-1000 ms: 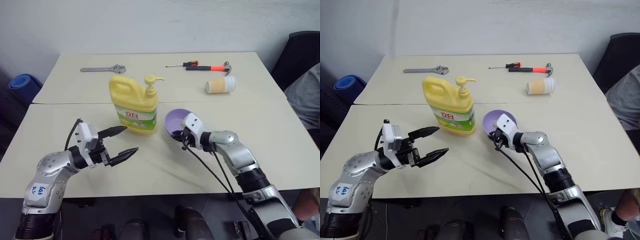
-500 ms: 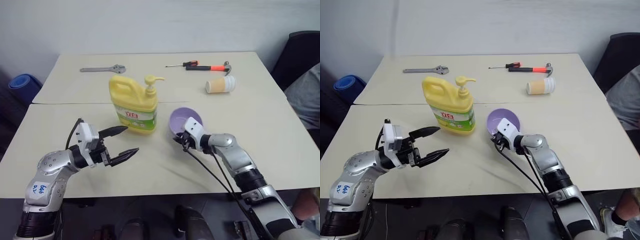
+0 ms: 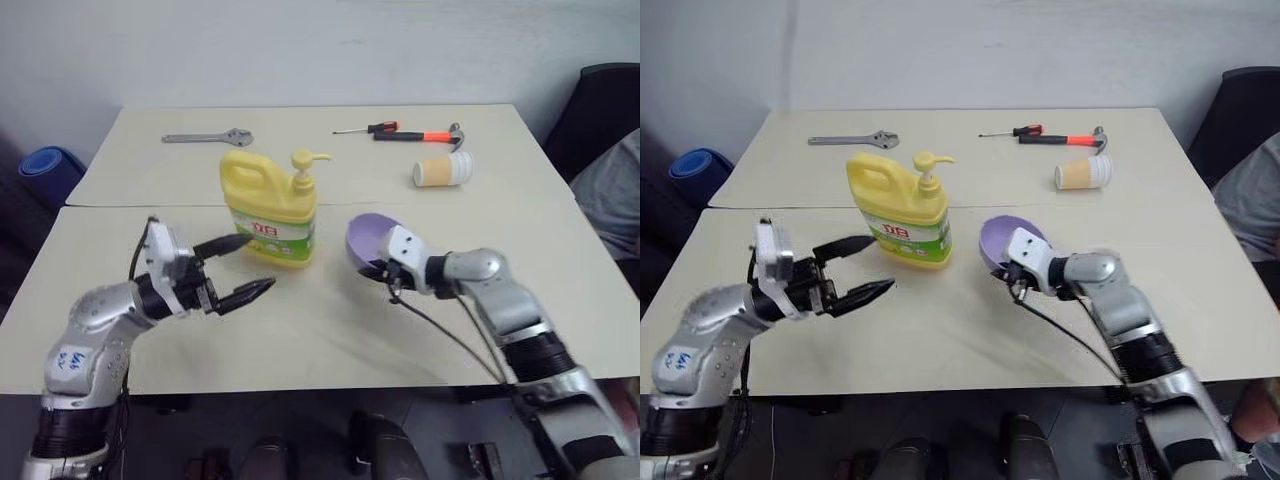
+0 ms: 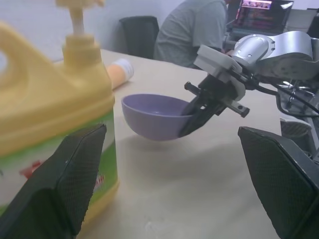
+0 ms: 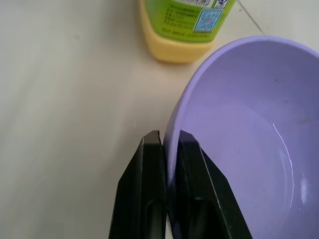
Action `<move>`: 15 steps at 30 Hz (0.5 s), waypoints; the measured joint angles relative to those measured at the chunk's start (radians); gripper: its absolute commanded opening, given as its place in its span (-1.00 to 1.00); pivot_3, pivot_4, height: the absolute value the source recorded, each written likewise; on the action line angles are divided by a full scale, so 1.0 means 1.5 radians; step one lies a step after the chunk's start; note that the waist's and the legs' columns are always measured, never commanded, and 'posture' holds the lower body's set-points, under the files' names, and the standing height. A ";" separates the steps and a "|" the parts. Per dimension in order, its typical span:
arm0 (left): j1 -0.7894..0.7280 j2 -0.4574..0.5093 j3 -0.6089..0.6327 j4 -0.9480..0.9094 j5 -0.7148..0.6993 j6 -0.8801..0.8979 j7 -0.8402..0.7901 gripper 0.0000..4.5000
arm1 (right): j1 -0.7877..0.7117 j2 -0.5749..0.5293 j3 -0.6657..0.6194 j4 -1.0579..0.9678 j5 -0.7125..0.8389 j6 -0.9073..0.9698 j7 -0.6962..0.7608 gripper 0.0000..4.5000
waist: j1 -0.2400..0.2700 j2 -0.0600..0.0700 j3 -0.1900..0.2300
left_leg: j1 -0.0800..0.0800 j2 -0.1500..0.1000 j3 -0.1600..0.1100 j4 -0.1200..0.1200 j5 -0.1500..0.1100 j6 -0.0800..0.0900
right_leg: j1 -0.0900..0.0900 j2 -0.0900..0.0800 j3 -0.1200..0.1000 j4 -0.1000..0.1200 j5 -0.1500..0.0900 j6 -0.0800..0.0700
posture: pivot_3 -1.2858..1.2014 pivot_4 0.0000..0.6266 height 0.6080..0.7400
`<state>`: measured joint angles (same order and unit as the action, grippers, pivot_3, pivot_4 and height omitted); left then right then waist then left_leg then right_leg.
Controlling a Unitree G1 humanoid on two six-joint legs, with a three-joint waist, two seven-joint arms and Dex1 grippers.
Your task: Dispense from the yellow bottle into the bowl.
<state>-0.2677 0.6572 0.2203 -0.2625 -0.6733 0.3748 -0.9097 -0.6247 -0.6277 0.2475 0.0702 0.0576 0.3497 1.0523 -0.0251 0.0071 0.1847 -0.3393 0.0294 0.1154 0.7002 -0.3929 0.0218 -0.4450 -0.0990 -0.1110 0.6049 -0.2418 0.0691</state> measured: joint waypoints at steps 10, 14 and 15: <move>-0.345 0.001 -0.035 0.117 -0.006 0.055 0.009 0.18 | -0.171 -0.066 0.024 -0.024 0.009 0.014 0.161 -1.00 | -0.002 -0.001 0.001 | 0.001 0.000 0.002 0.000 0.000 -0.001 | 0.000 0.003 -0.004 0.001 0.000 0.000 | 0.03 -0.52 1.00; -0.456 -0.050 -0.082 0.260 0.053 0.035 0.011 -0.39 | -0.238 -0.023 0.051 0.052 -0.007 -0.011 0.166 -1.00 | 0.000 -0.001 0.001 | 0.001 -0.001 0.004 0.001 0.000 0.000 | 0.000 0.003 -0.005 0.001 0.000 0.000 | 0.03 -0.52 1.00; -0.472 -0.060 -0.091 0.284 0.066 0.030 0.012 -0.55 | -0.250 -0.016 0.060 0.070 -0.016 -0.017 0.164 -1.00 | 0.000 -0.001 0.001 | 0.000 -0.001 0.004 0.001 0.000 0.000 | 0.000 0.003 -0.006 0.001 0.000 0.000 | 0.03 -0.52 1.00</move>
<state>-0.9751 0.5667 0.0844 0.1638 -0.5742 0.4199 -0.8924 -0.9996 -0.6513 0.3372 0.1748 0.0337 0.3241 1.2982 -0.0253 0.0051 0.1866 -0.3397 0.0280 0.1212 0.7012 -0.3924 0.0215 -0.4453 -0.0951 -0.1195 0.6059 -0.2415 0.0695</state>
